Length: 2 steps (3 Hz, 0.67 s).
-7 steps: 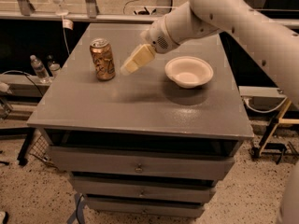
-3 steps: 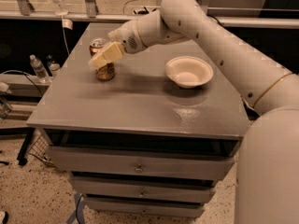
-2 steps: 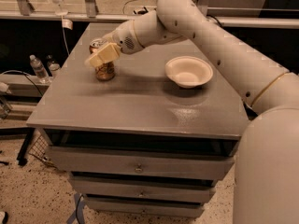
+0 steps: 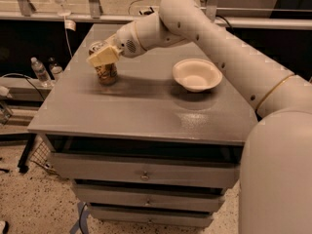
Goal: Knock orange can over
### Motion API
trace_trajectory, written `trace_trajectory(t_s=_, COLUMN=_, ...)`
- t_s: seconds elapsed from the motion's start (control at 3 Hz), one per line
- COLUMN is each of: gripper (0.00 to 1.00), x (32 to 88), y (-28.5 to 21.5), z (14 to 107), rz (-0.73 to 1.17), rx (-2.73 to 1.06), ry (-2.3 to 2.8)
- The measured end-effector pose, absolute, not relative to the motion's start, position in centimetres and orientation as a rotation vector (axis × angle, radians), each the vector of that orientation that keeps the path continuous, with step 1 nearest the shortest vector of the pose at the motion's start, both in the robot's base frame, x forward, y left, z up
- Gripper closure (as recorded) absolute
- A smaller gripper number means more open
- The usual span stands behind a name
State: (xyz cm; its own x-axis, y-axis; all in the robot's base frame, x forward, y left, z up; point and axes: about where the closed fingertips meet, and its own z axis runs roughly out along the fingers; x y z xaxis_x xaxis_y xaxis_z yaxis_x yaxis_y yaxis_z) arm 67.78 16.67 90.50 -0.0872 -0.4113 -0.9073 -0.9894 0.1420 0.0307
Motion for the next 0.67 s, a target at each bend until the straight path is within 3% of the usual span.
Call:
trace_trajectory(t_s=0.33, gripper=0.95, x=67.6, y=15.0, z=91.8, rz=0.803, rx=-1.453, ry=1.615)
trace_trajectory(t_s=0.67, gripper=1.0, x=67.3, y=12.4, z=94.3, rz=0.517, rx=-1.602, ry=1.582)
